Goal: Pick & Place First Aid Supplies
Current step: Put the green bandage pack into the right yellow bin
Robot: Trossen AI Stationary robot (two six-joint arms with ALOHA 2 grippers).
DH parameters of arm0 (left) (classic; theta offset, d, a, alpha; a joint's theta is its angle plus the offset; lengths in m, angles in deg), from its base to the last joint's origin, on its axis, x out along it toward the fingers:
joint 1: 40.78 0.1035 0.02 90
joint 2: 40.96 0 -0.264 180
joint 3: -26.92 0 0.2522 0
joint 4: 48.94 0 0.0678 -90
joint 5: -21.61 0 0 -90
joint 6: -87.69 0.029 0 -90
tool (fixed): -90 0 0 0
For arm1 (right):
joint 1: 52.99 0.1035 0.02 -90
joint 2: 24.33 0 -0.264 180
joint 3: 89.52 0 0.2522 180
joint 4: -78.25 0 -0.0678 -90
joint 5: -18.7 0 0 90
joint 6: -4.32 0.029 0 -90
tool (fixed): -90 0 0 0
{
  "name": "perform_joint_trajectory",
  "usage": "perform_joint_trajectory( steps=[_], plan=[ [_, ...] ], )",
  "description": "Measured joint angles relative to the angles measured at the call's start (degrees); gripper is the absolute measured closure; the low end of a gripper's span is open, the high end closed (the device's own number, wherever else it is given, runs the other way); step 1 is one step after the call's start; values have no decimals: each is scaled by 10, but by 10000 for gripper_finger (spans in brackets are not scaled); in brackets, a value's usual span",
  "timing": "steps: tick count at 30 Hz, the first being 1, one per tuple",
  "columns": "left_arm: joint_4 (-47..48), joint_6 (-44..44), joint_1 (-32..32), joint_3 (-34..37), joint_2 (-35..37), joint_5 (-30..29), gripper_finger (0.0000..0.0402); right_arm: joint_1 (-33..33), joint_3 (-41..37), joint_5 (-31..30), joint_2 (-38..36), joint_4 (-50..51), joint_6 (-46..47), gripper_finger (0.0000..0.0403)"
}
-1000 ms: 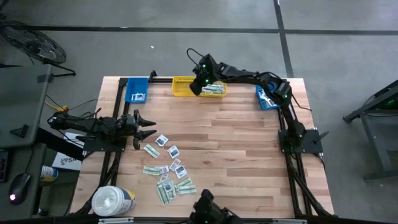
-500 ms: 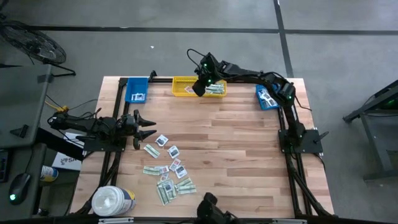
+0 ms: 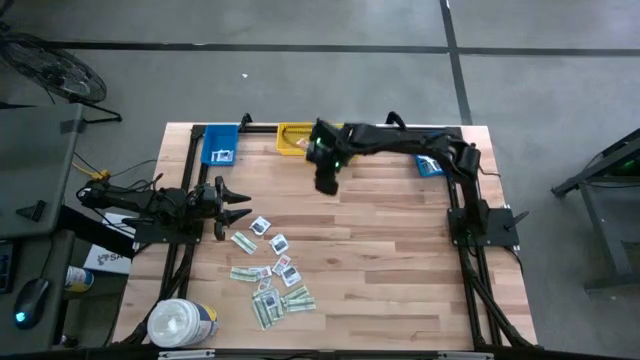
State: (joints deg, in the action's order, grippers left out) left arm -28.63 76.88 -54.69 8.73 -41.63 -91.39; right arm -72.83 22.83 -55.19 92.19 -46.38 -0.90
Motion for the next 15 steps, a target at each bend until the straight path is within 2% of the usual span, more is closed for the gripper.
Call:
perform_joint_trajectory(
  steps=[9,15],
  plan=[
    [0,0,0,0,0,0,224,121,0,-64,-1,28,-2,282],
    [0,0,0,0,0,0,224,195,0,-68,-1,37,-13,282]
  ],
)
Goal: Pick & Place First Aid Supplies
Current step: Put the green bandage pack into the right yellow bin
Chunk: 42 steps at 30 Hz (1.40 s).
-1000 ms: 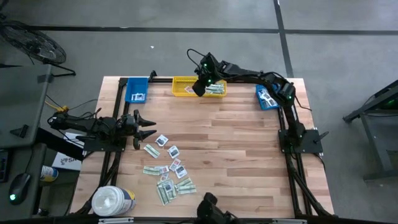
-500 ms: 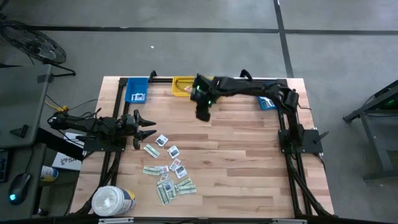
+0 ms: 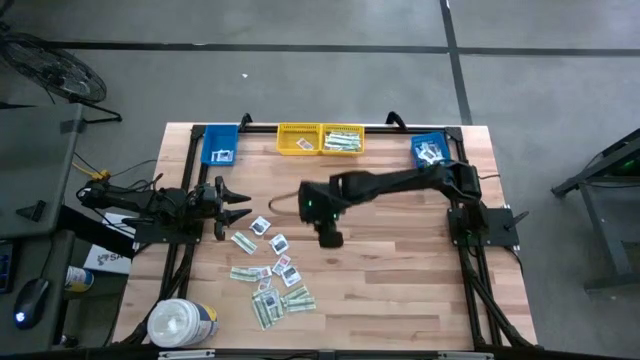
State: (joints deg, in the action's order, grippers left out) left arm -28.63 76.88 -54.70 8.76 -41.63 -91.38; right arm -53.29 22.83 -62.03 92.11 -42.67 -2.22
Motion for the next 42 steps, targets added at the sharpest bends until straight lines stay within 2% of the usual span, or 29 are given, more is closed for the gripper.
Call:
perform_joint_trajectory(
  steps=[6,11,20,30,35,42],
  plan=[
    [0,0,0,0,0,0,224,57,0,-10,0,1,-13,282],
    [0,0,0,0,0,0,224,97,0,-33,0,40,-17,282],
    [0,0,0,0,0,0,224,172,-1,-28,0,54,-147,282],
    [0,0,0,0,0,0,224,235,-1,-24,67,-104,-104,282],
    [0,0,0,0,0,0,224,258,-1,-70,96,-124,-119,282],
    [0,0,0,0,0,0,224,295,-1,-166,118,-142,-197,282]
  ],
)
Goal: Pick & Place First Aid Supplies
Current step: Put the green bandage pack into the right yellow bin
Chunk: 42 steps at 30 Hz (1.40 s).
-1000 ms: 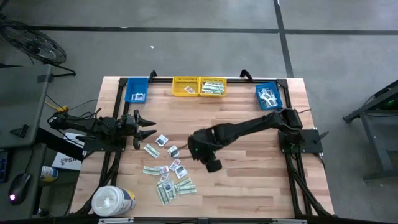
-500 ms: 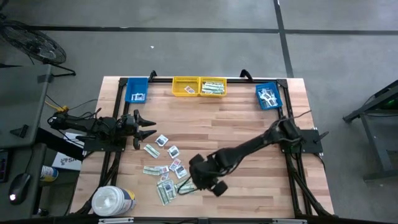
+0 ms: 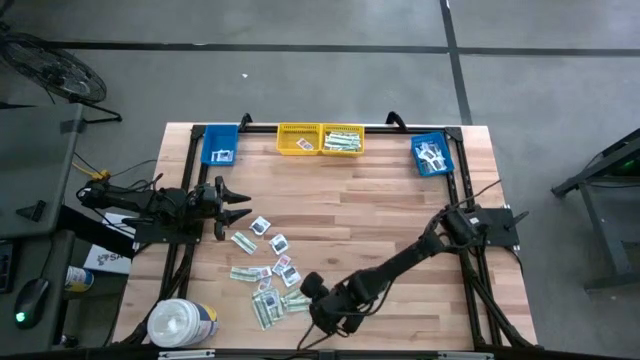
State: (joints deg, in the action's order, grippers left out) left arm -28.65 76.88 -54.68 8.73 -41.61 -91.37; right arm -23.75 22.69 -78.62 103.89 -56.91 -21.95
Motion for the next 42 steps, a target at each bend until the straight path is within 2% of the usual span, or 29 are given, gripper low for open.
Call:
perform_joint_trajectory(
  steps=[6,13,20,30,42],
  plan=[
    [0,0,0,0,0,0,224,8,0,-20,0,-24,-19,282],
    [0,0,0,0,0,0,224,-16,0,-12,0,-38,204,282],
    [0,0,0,0,0,0,224,-26,0,15,0,-28,314,282],
    [0,0,0,0,0,0,224,-26,1,47,31,-82,331,282],
    [0,0,0,0,0,0,224,-26,1,16,32,-50,328,282]
  ],
)
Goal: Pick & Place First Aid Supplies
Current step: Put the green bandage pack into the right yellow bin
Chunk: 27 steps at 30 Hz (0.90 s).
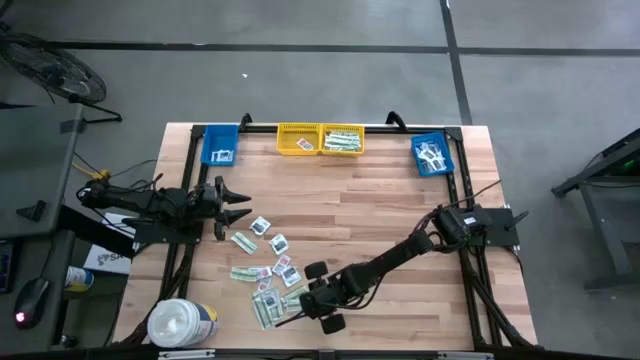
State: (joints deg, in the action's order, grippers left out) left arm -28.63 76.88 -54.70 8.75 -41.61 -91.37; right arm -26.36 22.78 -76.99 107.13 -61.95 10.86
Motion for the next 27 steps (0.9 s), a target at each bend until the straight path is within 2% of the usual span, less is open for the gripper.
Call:
perform_joint_trajectory(
  steps=[13,24,27],
  plan=[
    [0,0,0,0,0,0,224,0,2,23,15,2,13,285],
    [0,0,0,0,0,0,224,0,2,37,16,41,38,388],
    [0,0,0,0,0,0,224,1,2,38,16,45,39,398]
  ],
)
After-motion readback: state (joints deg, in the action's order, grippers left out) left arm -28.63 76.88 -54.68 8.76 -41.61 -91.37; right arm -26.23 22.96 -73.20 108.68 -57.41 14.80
